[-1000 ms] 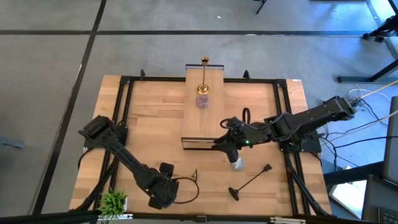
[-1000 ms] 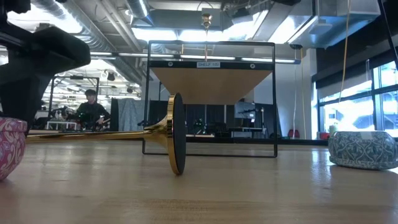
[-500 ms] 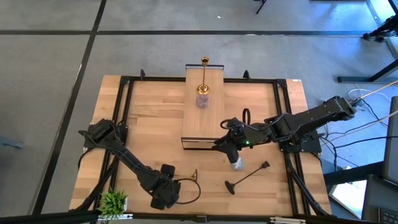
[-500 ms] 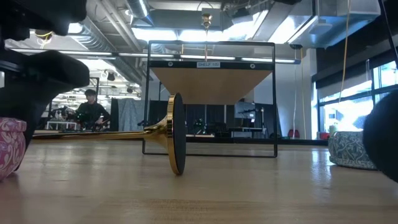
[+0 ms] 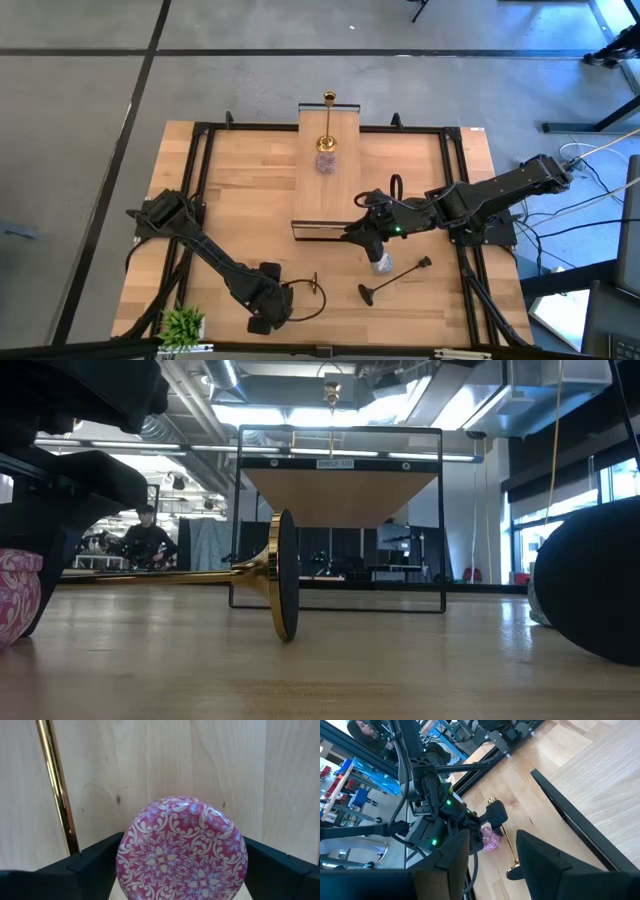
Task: Pick & Place candle stick holders
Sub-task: Put the pink scented candle on the shelf
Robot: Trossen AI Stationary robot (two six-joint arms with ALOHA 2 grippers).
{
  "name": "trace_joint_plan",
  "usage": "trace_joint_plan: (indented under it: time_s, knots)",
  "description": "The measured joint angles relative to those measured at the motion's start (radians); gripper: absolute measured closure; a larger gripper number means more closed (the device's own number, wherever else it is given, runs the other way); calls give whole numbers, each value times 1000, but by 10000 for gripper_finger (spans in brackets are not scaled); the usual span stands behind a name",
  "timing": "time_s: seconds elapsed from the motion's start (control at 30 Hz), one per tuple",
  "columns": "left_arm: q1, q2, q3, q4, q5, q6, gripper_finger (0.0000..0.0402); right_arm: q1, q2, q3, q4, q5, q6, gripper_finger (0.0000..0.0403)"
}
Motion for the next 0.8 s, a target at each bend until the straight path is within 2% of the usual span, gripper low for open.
trace_joint_plan:
  time_s: [0.23,0.43,0.57,0.8]
  knots:
    - [8,0,3,-7,18,-9,109,0,0,0,0,1,0,236]
    - [8,9,41,-48,29,-20,108,0,0,0,0,3,8,236]
    - [6,6,90,-121,24,-28,108,0,0,0,-7,10,76,236]
    - [7,3,187,-291,-68,-38,108,0,0,0,-16,11,230,235]
